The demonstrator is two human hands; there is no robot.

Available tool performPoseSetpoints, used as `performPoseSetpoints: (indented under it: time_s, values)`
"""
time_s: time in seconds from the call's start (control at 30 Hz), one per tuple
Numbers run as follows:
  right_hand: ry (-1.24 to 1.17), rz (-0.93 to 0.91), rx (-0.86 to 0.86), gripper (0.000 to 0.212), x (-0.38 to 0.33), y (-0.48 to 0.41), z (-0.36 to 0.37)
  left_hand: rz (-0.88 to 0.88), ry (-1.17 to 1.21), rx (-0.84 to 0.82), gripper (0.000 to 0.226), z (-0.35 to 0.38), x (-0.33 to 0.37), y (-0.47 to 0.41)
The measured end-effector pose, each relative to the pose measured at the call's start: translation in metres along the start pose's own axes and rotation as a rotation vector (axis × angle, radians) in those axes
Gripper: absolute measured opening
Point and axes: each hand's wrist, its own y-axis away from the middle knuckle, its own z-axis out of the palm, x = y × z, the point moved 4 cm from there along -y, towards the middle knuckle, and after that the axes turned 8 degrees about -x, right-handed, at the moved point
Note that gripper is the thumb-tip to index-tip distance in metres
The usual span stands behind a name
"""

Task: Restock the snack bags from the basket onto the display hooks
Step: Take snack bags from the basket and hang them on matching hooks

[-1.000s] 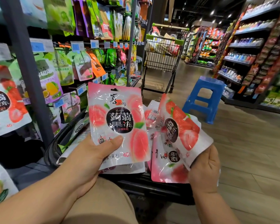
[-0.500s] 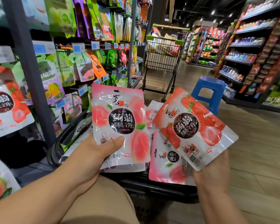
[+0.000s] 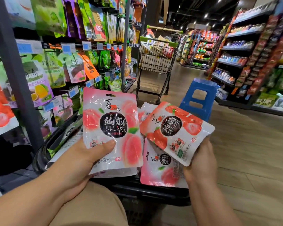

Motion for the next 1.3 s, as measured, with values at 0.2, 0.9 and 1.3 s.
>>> performPoseSetpoints:
  time_s: [0.2,0.9,1.3]
  values:
    - [-0.183,0.070,0.055,0.055,0.004,0.000,-0.001,0.001,-0.001,0.003,0.054,0.000,0.000,0.000]
    - [-0.171,0.016,-0.037,0.016,-0.018,0.017,0.017,0.018,-0.006,-0.041,0.046,0.000,0.001,0.000]
    - [-0.363,0.040,-0.026,0.023,-0.025,0.035,0.055,0.084,0.023,0.034,0.042,-0.003,0.001,0.001]
